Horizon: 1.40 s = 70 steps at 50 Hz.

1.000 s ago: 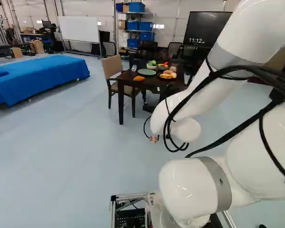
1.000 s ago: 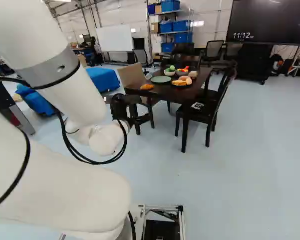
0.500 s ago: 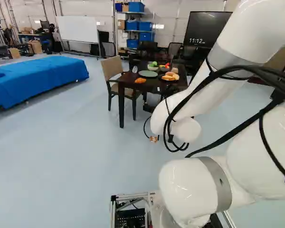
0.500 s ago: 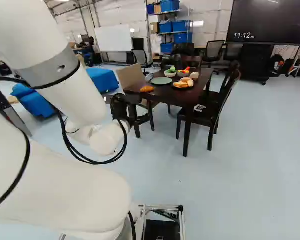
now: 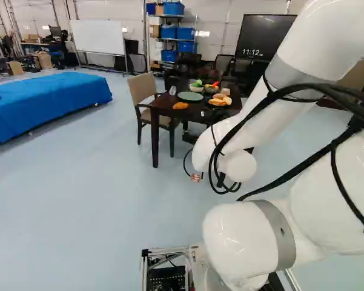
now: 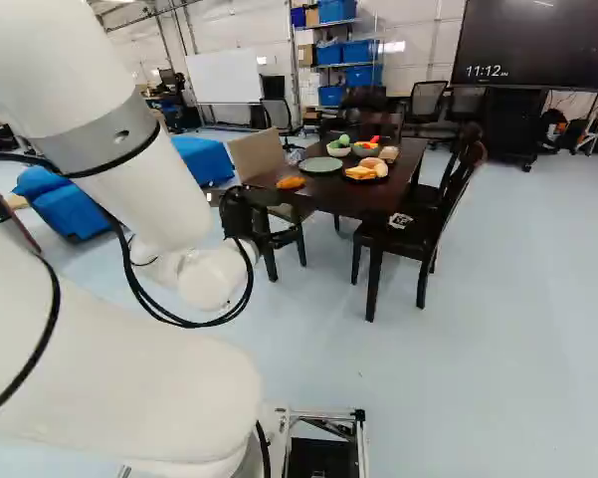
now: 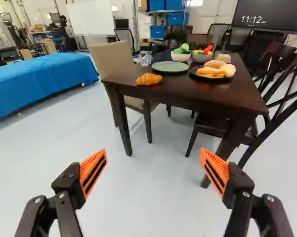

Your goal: Move the croissant to the empty plate

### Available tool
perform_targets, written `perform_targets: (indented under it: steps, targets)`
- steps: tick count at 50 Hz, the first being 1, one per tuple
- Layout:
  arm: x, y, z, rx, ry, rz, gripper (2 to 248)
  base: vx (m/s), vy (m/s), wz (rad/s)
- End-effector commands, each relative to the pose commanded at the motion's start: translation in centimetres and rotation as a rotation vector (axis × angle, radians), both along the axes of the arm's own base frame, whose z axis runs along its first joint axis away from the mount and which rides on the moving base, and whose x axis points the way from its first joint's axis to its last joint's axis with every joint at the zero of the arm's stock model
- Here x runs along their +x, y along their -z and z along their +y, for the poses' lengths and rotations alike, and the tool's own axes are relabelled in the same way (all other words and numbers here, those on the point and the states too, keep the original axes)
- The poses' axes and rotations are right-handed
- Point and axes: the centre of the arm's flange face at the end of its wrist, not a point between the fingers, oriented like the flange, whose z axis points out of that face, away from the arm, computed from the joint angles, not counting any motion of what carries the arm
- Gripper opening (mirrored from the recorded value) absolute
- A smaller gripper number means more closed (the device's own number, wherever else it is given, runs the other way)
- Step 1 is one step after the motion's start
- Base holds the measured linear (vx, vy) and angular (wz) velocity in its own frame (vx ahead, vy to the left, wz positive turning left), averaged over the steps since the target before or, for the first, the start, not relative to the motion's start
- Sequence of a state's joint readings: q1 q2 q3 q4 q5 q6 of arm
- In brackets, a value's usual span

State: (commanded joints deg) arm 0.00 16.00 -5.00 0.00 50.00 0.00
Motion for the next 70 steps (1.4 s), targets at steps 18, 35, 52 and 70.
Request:
perform_targets:
  steps: [18, 35, 52, 70]
  targets:
    - [0.0, 0.0, 0.0, 0.0, 0.0, 0.0, 247, 0.14, 0.001, -0.013]
    - [0.0, 0.0, 0.0, 0.0, 0.0, 0.0, 247, 0.137, 0.003, -0.011]
    - [0.0, 0.0, 0.0, 0.0, 0.0, 0.0, 247, 0.139, 0.004, -0.009]
    - [0.0, 0.0, 0.0, 0.0, 0.0, 0.0, 247, 0.133, 0.004, -0.009]
